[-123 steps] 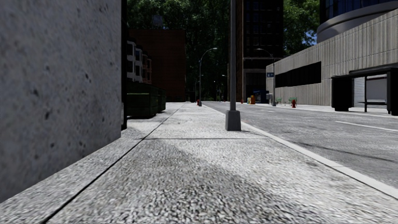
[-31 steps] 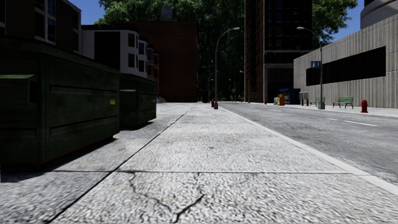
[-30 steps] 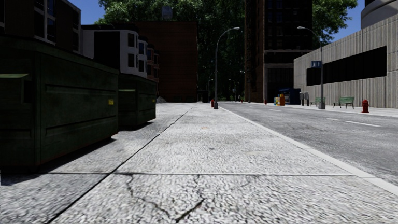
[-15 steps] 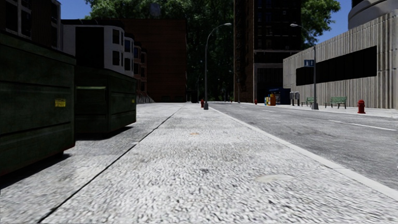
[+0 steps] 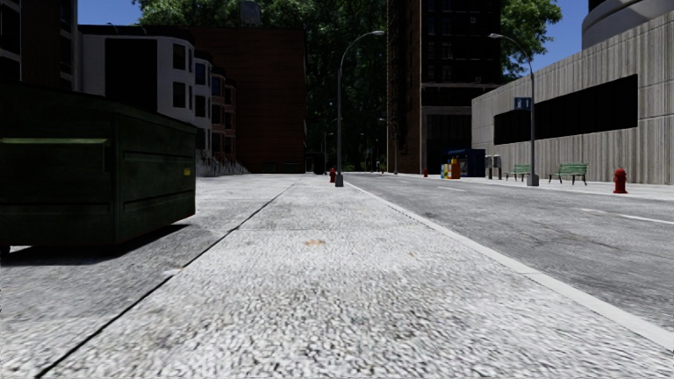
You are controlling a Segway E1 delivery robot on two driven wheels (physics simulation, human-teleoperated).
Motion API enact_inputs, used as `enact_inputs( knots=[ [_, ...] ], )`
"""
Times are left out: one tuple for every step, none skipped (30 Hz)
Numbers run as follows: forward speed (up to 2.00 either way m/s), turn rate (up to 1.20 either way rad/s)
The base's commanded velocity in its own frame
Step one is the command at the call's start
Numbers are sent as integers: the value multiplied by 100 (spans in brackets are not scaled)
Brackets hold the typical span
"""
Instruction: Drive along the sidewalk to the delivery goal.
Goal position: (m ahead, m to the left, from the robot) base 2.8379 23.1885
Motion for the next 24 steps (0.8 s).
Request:
enact_inputs(
  knots=[
    [200,0],
    [200,0],
    [200,0],
    [200,0],
    [200,0],
    [200,0],
    [200,0],
    [200,0],
    [200,0],
    [200,0],
    [200,0],
    [200,0],
    [200,0],
    [200,0],
    [200,0],
    [200,0],
    [200,0],
    [200,0],
    [200,0],
    [200,0],
    [200,0],
    [200,0],
    [200,0],
    [200,0]
  ],
)
